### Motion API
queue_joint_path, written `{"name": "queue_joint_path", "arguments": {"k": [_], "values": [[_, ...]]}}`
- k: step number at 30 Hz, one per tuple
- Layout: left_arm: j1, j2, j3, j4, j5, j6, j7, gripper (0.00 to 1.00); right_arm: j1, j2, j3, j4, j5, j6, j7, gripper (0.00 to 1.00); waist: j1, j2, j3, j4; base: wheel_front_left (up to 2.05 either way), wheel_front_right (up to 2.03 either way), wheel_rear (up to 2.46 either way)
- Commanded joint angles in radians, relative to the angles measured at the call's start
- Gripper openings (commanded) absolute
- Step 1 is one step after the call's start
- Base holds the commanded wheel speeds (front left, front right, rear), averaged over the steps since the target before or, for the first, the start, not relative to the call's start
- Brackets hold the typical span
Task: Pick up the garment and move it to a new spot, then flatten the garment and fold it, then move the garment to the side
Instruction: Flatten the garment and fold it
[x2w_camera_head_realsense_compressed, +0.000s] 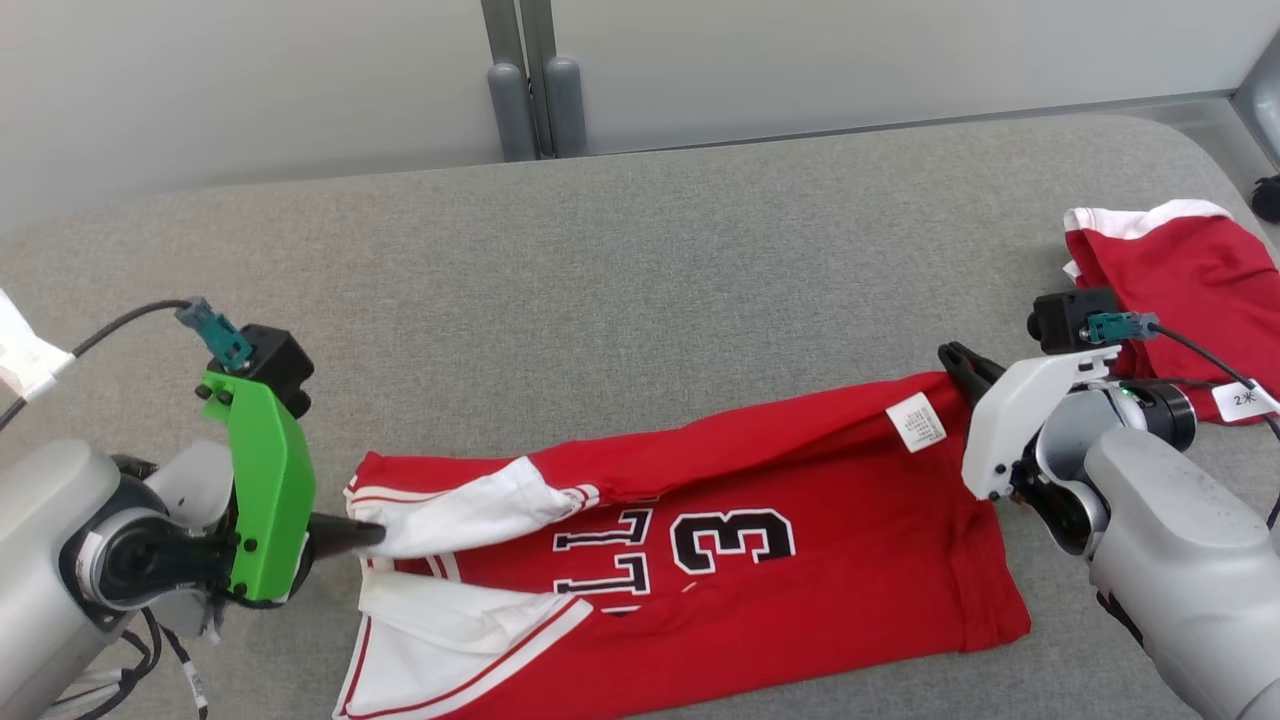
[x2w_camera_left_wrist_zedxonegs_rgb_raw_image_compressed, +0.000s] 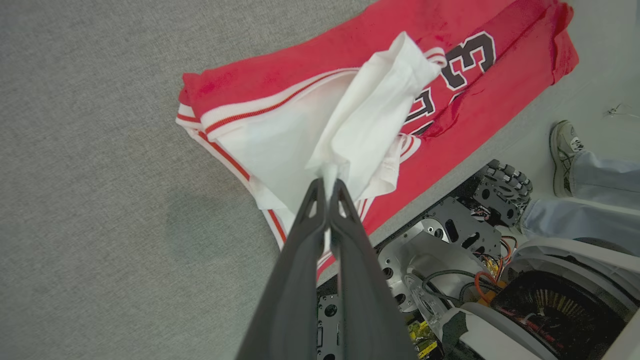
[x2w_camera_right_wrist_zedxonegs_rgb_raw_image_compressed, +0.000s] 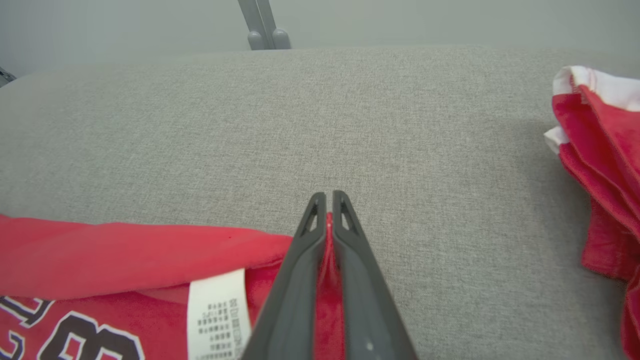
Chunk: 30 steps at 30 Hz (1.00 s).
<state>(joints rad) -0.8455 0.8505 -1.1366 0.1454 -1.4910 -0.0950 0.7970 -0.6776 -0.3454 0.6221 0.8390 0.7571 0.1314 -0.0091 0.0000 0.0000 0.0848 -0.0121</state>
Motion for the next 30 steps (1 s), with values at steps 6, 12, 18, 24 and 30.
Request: {"name": "queue_joint_path", "arguments": {"k": [6, 12, 18, 24, 30], "values": [[0.068, 0.032, -0.033, -0.053, -0.032, 0.035, 0.043, 0.0, 0.026, -0.052, 0.105, -0.05, 0.085, -0.001, 0.091, 0.0, 0.0, 0.0, -0.016, -0.003, 0.0, 0.0, 0.0], [0.111, 0.031, -0.055, -0.066, -0.048, 0.045, 0.053, 0.0, 0.019, -0.092, 0.197, -0.082, 0.14, -0.001, 0.165, 0.0, 0.0, 0.0, -0.02, -0.008, 0.0, 0.0, 0.0], [0.131, 0.004, -0.067, -0.043, -0.047, 0.046, 0.051, 0.0, 0.008, -0.103, 0.259, -0.067, 0.179, -0.001, 0.2, 0.0, 0.0, 0.0, -0.012, -0.007, 0.0, 0.0, 0.0], [0.147, -0.029, -0.079, 0.019, -0.029, 0.03, 0.042, 1.0, 0.0, -0.095, 0.304, -0.051, 0.213, -0.001, 0.21, 1.0, 0.0, 0.0, -0.013, -0.009, 0.0, 0.0, 0.0], [0.138, -0.044, -0.061, 0.048, -0.014, 0.01, -0.006, 1.0, -0.01, -0.111, 0.327, -0.056, 0.227, -0.001, 0.152, 1.0, 0.0, 0.0, -0.044, -0.011, 0.0, 0.0, 0.0]]}}
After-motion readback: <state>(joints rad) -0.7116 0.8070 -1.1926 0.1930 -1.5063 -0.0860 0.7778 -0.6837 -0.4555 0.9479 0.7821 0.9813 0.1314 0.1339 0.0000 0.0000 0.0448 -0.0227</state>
